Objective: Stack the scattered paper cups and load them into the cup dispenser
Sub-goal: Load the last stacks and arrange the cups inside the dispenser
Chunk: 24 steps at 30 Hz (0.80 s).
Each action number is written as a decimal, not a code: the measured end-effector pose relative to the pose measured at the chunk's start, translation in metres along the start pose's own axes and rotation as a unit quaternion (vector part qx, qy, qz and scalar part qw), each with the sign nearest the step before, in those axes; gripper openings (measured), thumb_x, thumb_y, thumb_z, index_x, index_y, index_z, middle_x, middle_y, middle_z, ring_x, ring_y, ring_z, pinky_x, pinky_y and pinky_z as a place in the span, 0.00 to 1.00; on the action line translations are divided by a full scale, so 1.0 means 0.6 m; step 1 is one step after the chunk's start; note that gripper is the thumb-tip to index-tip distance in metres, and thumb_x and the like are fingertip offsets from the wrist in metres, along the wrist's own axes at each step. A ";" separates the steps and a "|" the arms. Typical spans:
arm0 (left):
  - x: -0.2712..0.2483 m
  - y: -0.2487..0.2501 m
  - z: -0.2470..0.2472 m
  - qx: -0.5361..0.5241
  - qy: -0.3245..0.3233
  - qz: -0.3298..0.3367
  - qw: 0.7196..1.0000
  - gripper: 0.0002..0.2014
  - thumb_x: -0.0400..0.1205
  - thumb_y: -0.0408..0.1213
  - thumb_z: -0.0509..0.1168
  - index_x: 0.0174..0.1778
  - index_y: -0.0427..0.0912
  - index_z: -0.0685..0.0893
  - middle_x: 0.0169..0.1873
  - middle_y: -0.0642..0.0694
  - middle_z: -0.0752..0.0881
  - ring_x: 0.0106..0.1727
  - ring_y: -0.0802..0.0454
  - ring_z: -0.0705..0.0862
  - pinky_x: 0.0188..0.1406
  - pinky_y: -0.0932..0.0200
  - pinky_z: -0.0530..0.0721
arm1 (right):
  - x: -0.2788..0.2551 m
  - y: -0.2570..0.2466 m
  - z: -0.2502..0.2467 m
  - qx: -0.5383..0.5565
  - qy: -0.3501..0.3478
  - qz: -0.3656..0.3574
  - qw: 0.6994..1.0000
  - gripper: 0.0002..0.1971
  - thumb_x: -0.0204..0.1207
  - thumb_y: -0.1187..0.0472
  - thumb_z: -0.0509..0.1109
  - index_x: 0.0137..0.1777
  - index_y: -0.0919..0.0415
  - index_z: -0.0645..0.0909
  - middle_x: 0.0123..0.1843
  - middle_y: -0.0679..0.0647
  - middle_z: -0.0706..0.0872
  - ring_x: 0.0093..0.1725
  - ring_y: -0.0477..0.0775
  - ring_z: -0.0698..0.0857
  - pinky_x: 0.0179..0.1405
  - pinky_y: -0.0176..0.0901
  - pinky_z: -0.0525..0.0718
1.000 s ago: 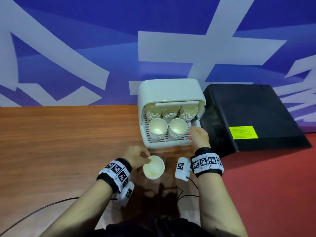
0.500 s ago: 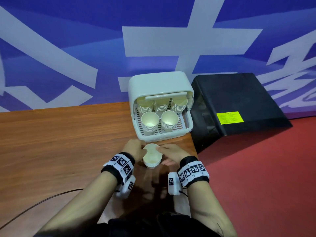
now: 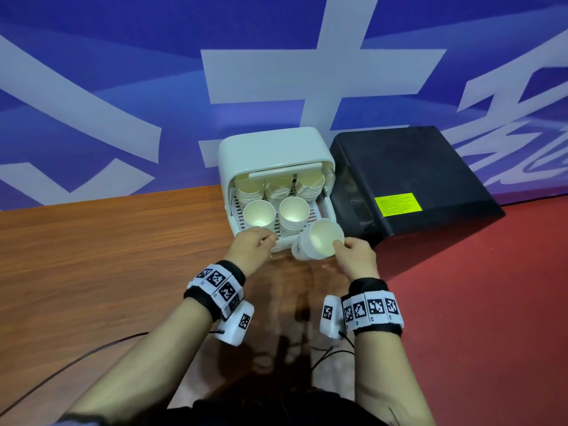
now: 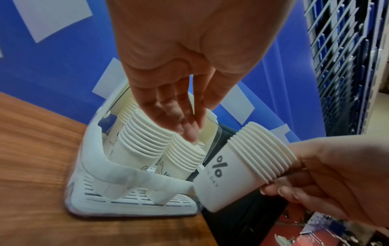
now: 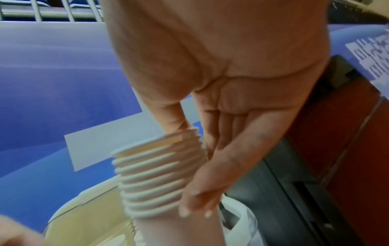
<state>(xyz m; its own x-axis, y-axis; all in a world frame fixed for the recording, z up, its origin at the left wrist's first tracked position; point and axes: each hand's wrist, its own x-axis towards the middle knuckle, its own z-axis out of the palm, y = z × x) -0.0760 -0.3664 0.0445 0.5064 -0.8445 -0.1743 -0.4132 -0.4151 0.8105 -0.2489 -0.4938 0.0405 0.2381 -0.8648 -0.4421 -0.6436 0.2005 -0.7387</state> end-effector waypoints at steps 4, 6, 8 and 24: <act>0.005 -0.008 -0.005 -0.048 0.022 -0.025 0.998 0.12 0.84 0.34 0.57 0.51 0.38 0.86 0.50 0.43 0.85 0.34 0.57 0.83 0.34 0.75 0.79 | -0.005 -0.025 -0.007 0.075 0.076 -0.018 0.994 0.13 0.66 0.52 0.62 0.28 0.60 0.82 0.29 0.57 0.89 0.33 0.61 0.91 0.46 0.59 0.90; 0.008 -0.006 -0.010 -0.049 0.042 -0.015 0.998 0.12 0.85 0.33 0.56 0.52 0.36 0.86 0.50 0.41 0.85 0.34 0.59 0.82 0.32 0.79 0.76 | -0.005 -0.044 -0.001 0.136 0.102 -0.014 0.985 0.11 0.71 0.60 0.62 0.30 0.58 0.82 0.29 0.56 0.89 0.30 0.57 0.91 0.46 0.57 0.91; 0.011 -0.003 -0.016 -0.034 0.063 0.006 0.997 0.12 0.85 0.32 0.56 0.54 0.36 0.86 0.50 0.40 0.85 0.39 0.55 0.84 0.39 0.77 0.76 | 0.005 -0.056 0.008 0.176 0.113 -0.014 0.978 0.12 0.73 0.61 0.60 0.31 0.60 0.81 0.26 0.53 0.88 0.30 0.57 0.91 0.49 0.59 0.90; 0.059 -0.030 -0.021 0.053 0.097 0.071 0.991 0.13 0.83 0.28 0.58 0.60 0.29 0.83 0.59 0.35 0.82 0.64 0.41 0.78 0.61 0.72 0.64 | 0.092 -0.068 0.074 0.175 0.093 0.083 0.977 0.14 0.74 0.64 0.62 0.31 0.68 0.83 0.18 0.53 0.85 0.28 0.54 0.91 0.47 0.54 0.91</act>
<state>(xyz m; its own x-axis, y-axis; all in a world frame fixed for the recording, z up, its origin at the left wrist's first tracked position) -0.0407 -0.3845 0.0306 0.5699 -0.8198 0.0568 -0.5626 -0.3389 0.7541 -0.1769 -0.5295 0.0236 -0.0051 -0.8696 -0.4938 -0.3666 0.4610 -0.8081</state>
